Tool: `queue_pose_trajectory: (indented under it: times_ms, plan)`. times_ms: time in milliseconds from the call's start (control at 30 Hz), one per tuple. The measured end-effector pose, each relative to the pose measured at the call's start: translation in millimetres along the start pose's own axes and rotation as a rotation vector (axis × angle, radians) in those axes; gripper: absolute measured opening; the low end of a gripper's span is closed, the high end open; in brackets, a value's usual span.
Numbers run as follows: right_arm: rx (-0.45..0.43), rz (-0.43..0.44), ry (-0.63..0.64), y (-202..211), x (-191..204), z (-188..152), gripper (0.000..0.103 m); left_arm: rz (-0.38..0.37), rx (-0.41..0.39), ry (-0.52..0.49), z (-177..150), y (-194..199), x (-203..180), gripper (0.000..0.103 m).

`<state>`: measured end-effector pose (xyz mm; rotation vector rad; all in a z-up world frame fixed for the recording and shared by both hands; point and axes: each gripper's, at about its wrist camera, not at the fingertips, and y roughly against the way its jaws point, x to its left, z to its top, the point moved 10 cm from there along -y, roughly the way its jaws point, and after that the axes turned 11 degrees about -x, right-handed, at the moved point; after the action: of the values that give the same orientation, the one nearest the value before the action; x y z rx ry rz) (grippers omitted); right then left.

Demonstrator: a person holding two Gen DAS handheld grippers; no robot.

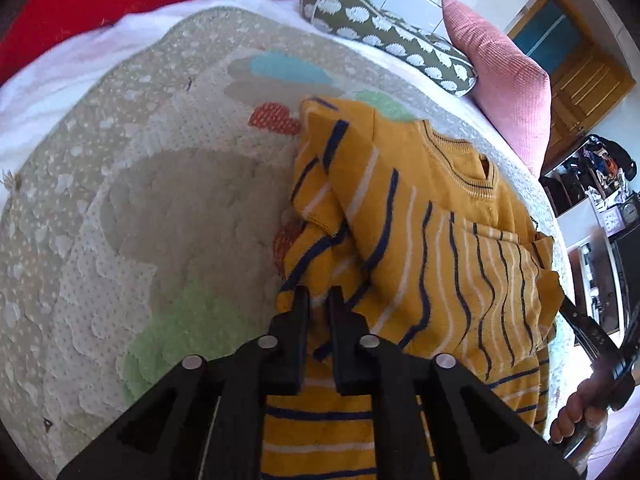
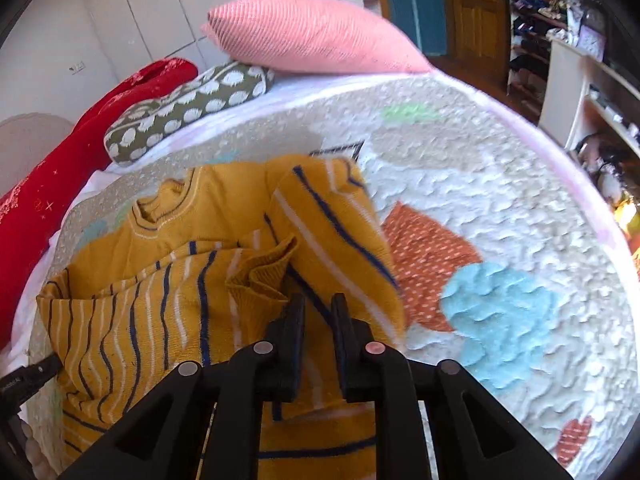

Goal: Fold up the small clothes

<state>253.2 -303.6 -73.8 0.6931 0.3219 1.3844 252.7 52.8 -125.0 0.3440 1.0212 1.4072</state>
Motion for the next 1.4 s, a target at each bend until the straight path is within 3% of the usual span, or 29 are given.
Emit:
queue_pose_trajectory:
  times_ms: [133,200,333,500,633,700,733,767,833,967,1067,1233,1400]
  plan:
    - [-0.035,0.198,0.08,42,60,24,0.018,-0.058,-0.041,0.08,-5,6,10,0.008]
    - [0.003,0.327,0.179,49,113,23,0.029,-0.075,-0.058,0.108,-10,10,14,0.007]
    - [0.135,0.556,0.347,41,225,0,0.034,-0.111,-0.079,0.154,-15,13,17,0.007]
    - [0.184,0.549,0.596,-1,321,-23,0.036,-0.135,-0.076,0.177,-16,16,19,0.007]
    - [0.234,0.527,0.756,-23,361,-48,0.036,-0.146,-0.077,0.182,-16,16,19,0.007]
    - [0.261,0.477,0.85,-35,365,-60,0.034,-0.153,-0.077,0.186,-18,18,20,0.007]
    - [0.273,0.463,0.888,-40,363,-64,0.024,-0.156,-0.077,0.188,-18,17,20,0.007]
    - [0.283,0.448,0.917,-42,362,-66,0.006,-0.16,-0.077,0.191,-19,18,21,0.007]
    - [0.251,0.395,0.941,-51,359,-56,0.005,-0.162,-0.078,0.201,-19,18,23,0.007]
    - [0.2,0.274,0.831,-86,352,-23,0.001,-0.155,-0.076,0.203,-24,22,26,0.007]
    - [0.115,0.108,0.828,-112,339,-4,0.0,-0.145,-0.073,0.194,-25,22,25,0.007]
    - [0.142,0.21,0.649,-90,301,16,0.001,-0.146,-0.072,0.195,-27,24,27,0.01]
    - [0.222,0.244,0.407,-57,181,8,0.001,-0.127,-0.076,0.186,-28,25,27,0.01]
